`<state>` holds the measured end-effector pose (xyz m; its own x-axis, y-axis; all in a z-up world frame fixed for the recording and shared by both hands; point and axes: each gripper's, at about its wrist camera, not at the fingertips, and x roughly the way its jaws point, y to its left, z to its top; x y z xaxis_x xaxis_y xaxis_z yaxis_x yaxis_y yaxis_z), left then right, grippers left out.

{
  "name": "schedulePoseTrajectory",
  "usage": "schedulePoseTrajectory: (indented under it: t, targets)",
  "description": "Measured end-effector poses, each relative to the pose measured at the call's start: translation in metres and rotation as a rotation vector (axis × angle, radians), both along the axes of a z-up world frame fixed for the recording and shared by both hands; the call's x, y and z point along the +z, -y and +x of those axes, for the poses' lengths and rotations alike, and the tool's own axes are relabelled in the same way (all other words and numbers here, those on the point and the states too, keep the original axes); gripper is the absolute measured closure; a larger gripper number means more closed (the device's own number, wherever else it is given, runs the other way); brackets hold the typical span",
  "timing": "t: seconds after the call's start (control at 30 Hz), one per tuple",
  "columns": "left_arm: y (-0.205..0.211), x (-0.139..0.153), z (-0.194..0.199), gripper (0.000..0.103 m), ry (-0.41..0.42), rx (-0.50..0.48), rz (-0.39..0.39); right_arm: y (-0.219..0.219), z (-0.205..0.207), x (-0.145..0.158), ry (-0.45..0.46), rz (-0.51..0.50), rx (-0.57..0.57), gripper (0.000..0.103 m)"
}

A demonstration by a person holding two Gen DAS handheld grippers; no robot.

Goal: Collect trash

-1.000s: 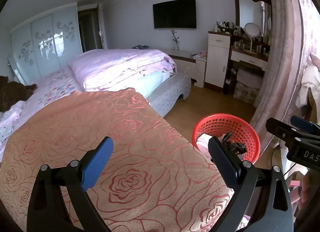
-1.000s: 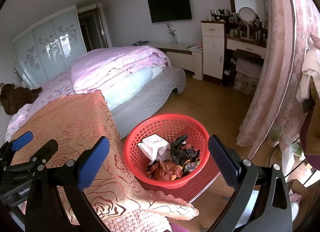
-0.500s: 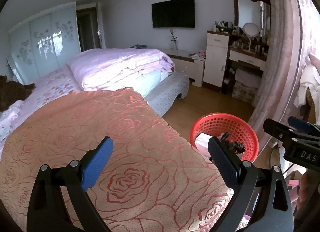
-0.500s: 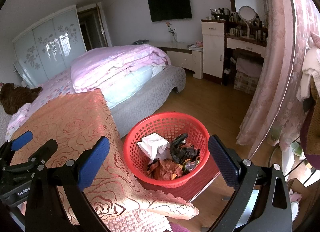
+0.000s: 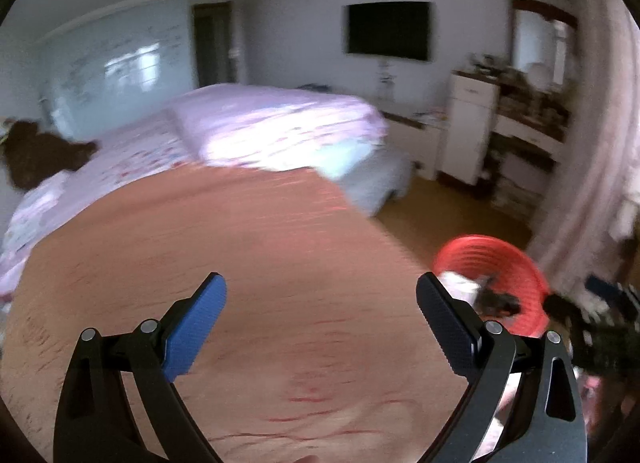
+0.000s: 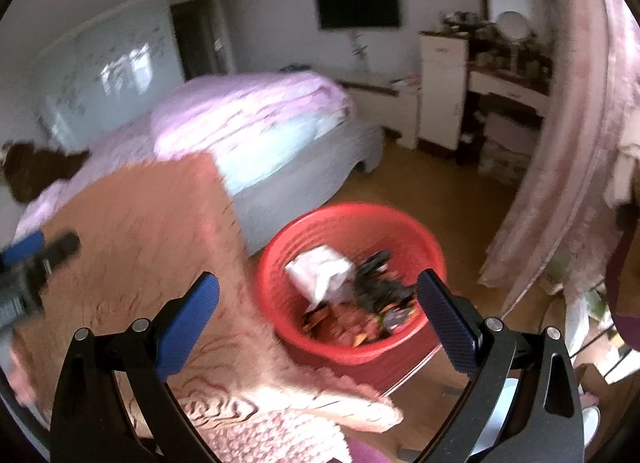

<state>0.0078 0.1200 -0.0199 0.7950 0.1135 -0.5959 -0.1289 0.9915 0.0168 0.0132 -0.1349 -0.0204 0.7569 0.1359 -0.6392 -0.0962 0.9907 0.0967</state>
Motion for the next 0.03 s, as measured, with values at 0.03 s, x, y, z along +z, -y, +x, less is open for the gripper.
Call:
schedulePoseTrajectory:
  t: [0.03]
  targets:
    - [-0.0116,-0.0014,-0.0012,0.011,-0.005,0.035,0.002,-0.0070,-0.0014,-0.0041,-0.013,-0.005,0.023,0.007]
